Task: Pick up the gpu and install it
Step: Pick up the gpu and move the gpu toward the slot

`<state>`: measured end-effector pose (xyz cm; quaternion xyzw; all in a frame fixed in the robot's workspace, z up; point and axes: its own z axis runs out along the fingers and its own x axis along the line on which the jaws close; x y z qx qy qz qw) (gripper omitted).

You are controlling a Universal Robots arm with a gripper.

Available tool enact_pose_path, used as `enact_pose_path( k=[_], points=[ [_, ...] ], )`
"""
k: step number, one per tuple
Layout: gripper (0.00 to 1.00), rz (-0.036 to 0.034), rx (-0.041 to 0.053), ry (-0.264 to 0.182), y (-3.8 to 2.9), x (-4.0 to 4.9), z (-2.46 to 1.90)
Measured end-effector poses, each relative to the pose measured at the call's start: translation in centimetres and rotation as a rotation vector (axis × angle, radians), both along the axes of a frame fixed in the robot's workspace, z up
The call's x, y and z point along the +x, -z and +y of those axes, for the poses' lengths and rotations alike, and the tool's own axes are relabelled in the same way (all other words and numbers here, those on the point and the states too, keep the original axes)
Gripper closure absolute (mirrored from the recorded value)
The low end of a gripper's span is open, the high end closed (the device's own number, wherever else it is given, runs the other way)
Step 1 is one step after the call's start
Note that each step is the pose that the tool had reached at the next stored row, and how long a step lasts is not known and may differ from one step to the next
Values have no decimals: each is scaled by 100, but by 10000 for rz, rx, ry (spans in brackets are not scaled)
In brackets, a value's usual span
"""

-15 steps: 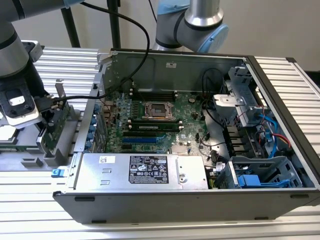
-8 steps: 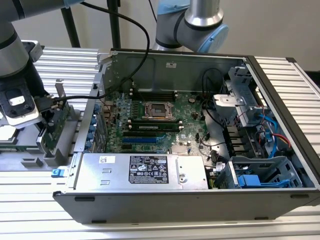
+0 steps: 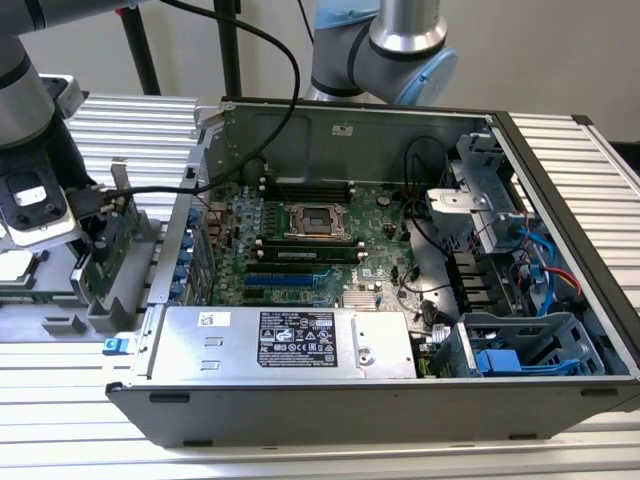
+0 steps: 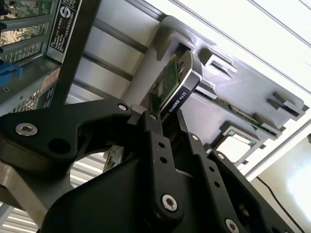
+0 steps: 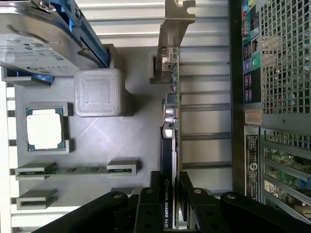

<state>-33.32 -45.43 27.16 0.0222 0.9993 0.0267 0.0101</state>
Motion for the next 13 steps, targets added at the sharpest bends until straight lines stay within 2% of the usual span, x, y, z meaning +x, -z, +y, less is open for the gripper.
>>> enact_pose_path(
  k=[13],
  points=[
    [100,1,81,1,-7,0,-1]
  ],
)
